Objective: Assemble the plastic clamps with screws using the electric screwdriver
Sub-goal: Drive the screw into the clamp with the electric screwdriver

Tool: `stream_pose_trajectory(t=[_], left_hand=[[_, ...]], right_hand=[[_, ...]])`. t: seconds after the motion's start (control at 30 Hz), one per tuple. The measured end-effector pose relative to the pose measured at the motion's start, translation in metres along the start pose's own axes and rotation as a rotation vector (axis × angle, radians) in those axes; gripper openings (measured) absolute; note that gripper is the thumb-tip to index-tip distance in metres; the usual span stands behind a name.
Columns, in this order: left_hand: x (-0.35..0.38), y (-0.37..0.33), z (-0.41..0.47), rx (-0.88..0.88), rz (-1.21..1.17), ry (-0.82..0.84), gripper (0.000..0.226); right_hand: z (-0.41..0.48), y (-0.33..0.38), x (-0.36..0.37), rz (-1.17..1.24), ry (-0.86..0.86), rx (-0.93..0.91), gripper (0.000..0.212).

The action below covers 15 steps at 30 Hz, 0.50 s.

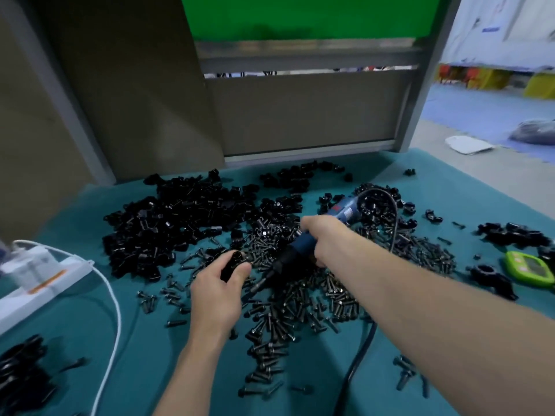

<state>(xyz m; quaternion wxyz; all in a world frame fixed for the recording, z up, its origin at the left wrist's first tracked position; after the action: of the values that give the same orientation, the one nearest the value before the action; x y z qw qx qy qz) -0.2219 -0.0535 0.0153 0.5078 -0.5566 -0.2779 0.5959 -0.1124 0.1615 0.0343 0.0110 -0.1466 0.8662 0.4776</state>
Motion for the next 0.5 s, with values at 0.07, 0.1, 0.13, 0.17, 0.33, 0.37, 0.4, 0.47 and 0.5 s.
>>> stream_pose_trajectory(t=[0.07, 0.1, 0.13, 0.17, 0.33, 0.37, 0.4, 0.47, 0.5], left_hand=[[-0.002, 0.001, 0.003, 0.001, 0.016, -0.014, 0.057], [-0.001, 0.001, 0.005, 0.013, 0.018, -0.024, 0.055], [0.001, 0.001, 0.004, 0.02, 0.02, -0.024, 0.053], [0.004, 0.002, 0.003, 0.017, 0.028, -0.013, 0.052], [0.013, 0.003, -0.003, 0.014, 0.072, 0.037, 0.048], [0.013, 0.003, -0.002, 0.021, 0.079, 0.035, 0.048], [0.013, 0.003, -0.003, 0.028, 0.08, 0.035, 0.048], [0.011, 0.001, -0.004, 0.035, 0.09, 0.033, 0.046], [0.01, 0.0, -0.005, 0.04, 0.104, 0.034, 0.045]], right_hand=[[0.001, -0.002, -0.009, 0.176, 0.036, 0.015, 0.04], [0.005, -0.005, -0.016, 0.283, 0.037, 0.044, 0.034], [0.007, -0.008, -0.022, 0.38, 0.047, 0.083, 0.029], [0.008, -0.011, -0.026, 0.47, 0.093, 0.117, 0.026], [0.002, -0.013, -0.013, 0.61, 0.457, 0.153, 0.018], [0.004, -0.016, -0.011, 0.594, 0.467, 0.145, 0.021], [0.006, -0.019, -0.01, 0.568, 0.467, 0.126, 0.024], [0.011, -0.024, -0.007, 0.525, 0.462, 0.083, 0.026], [0.013, -0.025, -0.006, 0.526, 0.463, 0.072, 0.025]])
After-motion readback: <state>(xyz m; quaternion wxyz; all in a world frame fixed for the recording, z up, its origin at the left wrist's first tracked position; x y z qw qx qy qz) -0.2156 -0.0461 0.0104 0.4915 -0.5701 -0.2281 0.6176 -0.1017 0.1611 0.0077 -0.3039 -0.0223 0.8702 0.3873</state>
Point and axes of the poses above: each hand's wrist, its own z-axis towards the middle knuckle, its own x-axis out of the palm, y = z × x, the point moved 8 cm from there along z, towards the middle knuckle, and after that the axes turned 13 degrees about -y, right-handed, at the moved point
